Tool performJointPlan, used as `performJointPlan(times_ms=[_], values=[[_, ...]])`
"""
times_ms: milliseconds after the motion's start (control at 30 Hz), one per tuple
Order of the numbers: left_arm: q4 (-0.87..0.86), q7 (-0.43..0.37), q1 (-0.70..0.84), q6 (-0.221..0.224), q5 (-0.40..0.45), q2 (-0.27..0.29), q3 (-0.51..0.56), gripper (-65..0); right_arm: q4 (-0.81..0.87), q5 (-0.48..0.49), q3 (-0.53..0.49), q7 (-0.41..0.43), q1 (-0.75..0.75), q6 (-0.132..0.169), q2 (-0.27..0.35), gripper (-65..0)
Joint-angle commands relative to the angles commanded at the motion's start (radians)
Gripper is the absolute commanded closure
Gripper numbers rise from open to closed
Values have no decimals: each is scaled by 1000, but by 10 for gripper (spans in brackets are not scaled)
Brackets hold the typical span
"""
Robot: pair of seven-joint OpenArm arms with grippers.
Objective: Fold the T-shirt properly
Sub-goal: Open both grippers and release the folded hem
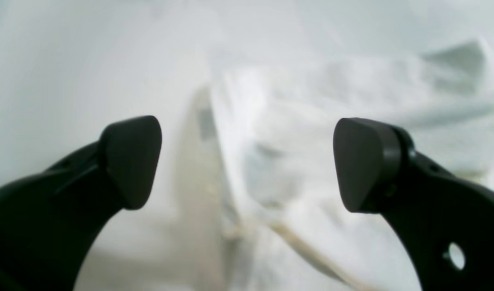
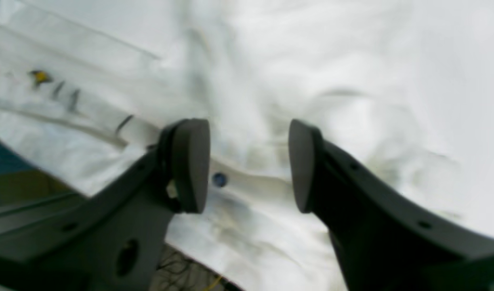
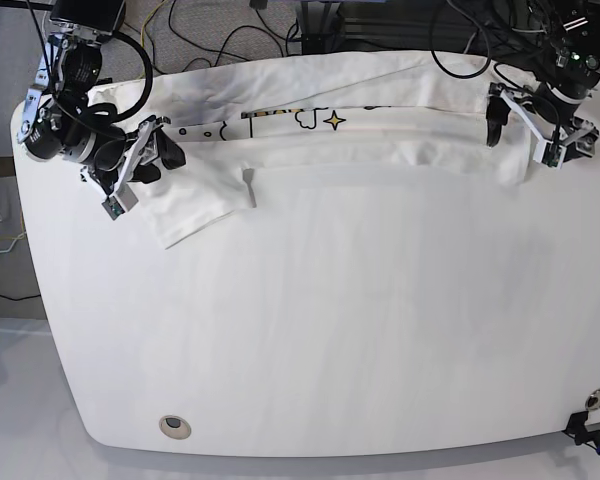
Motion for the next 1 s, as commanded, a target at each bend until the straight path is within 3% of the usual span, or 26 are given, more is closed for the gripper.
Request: performJointPlan(times_ms=[133, 333, 633, 900, 1000], values=[[-5, -3, 38, 0, 0, 14, 69, -650, 0, -5, -3, 44, -64, 0, 3, -309], [-15, -2, 48, 0, 6, 44, 78, -650, -6, -12, -5, 69, -94, 0, 5, -308], [-98, -3, 49, 0, 8, 38, 72, -650, -6, -282, -55, 89, -94, 0, -25, -308], [-163, -5, 20, 0, 58, 23, 71, -650, -8, -448, -68, 114, -92, 0, -78, -306], [-170, -5, 8, 0, 60, 17, 71, -650, -28, -482, -69, 144, -91, 0, -80, -244]])
